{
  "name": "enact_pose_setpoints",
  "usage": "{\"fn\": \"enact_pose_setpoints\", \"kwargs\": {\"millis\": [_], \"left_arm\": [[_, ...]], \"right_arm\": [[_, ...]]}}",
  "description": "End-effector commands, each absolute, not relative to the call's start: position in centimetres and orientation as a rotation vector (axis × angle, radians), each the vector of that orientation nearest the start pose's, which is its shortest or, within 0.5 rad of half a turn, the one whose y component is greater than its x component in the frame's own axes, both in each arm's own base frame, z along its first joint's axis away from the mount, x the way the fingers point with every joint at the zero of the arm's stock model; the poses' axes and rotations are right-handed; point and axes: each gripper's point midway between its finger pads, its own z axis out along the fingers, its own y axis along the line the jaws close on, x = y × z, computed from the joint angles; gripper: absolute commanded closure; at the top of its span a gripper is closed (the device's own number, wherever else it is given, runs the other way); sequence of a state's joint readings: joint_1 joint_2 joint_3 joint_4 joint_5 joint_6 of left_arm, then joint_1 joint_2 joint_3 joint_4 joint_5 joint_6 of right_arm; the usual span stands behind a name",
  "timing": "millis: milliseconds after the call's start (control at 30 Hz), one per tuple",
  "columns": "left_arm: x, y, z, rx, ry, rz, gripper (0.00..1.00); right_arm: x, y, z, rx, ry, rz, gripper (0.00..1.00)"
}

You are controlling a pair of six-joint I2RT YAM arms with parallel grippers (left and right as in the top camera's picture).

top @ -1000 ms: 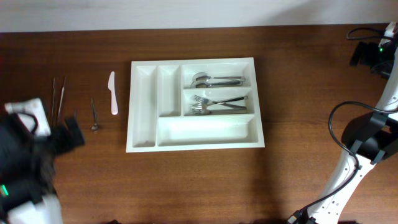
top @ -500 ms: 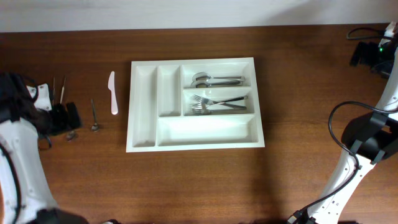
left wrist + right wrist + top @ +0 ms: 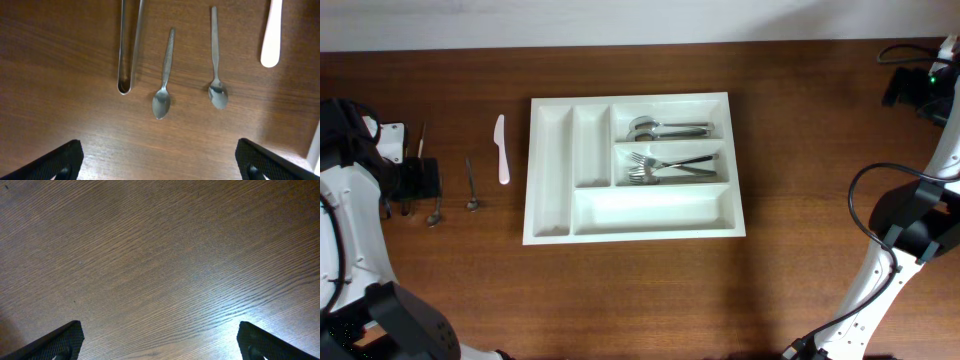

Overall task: Pack container
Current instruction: 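Move the left gripper over the silver tongs left of the tray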

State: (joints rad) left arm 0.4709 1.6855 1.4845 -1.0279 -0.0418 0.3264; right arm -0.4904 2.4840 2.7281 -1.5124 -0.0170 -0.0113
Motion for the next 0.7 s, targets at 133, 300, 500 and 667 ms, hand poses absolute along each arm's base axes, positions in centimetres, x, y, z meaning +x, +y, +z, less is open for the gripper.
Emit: {"fn": "enact_pose_setpoints", "kwargs": {"millis": [133,300,500,667], "left_arm": [[35.9,19.1,16.1,-0.177,2.757,0.272,0.01],[38.5,20.5,16.0,-0.176,2.669,0.317,0.01],[39.3,21.2,13.2,-0.184,2.708,0.299,0.01],[39.4,21.2,10.0,-0.187,2.776,0.261,0.01]], "right_arm": [[46.1,-24.7,17.6,0.679,2.725,-0.094,0.01],[46.1,-24.7,17.6,0.68,2.725,-0.094,0.02],[46.1,-24.7,17.6,0.679,2.725,-0.094,0.01],[46.1,-24.7,17.6,0.68,2.725,-0.094,0.01]]}}
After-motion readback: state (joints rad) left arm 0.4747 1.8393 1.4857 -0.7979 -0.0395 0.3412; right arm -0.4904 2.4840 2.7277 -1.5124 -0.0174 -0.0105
